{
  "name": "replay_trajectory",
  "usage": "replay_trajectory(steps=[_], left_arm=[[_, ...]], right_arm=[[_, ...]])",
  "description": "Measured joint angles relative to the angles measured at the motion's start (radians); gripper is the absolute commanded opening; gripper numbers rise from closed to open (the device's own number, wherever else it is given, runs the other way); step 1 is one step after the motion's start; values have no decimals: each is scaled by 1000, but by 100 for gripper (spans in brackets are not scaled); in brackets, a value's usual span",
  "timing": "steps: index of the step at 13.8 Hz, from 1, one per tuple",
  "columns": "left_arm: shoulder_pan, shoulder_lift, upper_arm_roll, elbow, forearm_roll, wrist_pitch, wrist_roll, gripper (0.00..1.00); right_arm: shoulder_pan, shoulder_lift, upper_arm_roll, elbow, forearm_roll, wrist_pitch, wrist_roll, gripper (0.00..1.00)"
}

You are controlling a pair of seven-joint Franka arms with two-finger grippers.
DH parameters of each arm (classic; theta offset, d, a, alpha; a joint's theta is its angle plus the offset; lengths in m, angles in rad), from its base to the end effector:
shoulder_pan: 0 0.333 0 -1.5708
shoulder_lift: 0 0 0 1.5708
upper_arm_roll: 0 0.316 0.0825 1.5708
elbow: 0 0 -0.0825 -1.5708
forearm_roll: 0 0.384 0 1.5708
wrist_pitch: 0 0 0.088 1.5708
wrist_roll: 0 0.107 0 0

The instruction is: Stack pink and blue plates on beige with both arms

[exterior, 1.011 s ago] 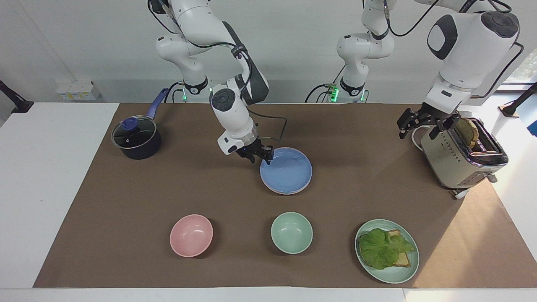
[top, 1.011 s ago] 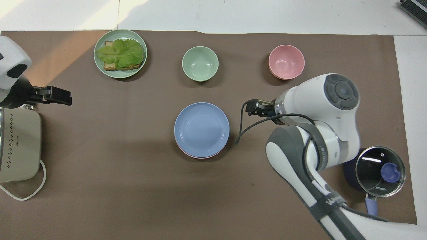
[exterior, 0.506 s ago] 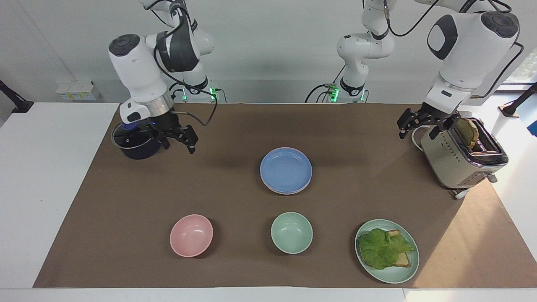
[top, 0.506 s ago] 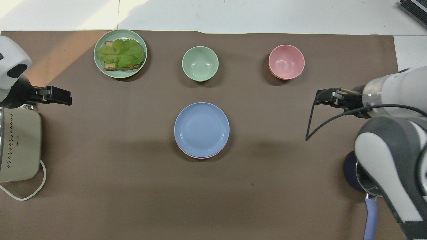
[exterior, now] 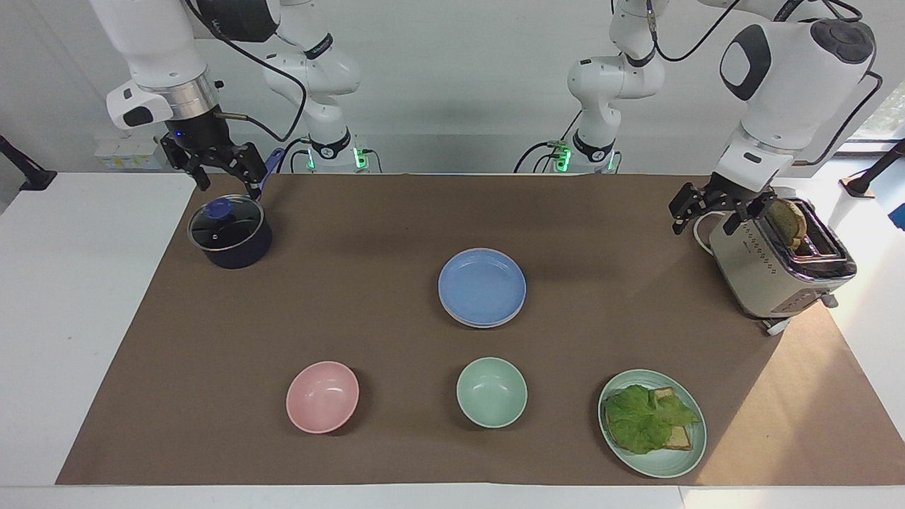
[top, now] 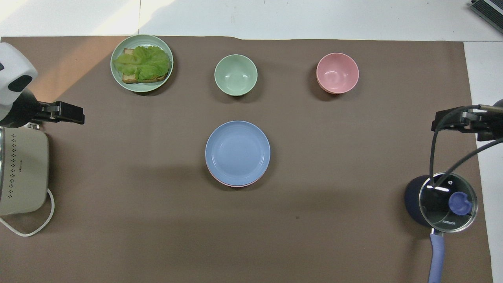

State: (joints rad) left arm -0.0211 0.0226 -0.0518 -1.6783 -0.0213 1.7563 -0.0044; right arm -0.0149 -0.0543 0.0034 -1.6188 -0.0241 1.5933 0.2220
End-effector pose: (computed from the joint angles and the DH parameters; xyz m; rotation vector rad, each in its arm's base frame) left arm 0.5732 -0.0435 0.5771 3.1145 -0.1014 0.0850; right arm 0.5397 -0.0087 0.6335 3.0989 -0.3631 0.0487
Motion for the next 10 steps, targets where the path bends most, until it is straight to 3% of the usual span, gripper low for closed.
replay_trajectory(steps=[4,10], left_arm=[[0,0,0,0,0,0,0,100],[0,0,0,0,0,0,0,100]], right_arm=[[11,78,2,128,-1,-86,0,100],[17,99,14,151,-1,-96,-22,100]])
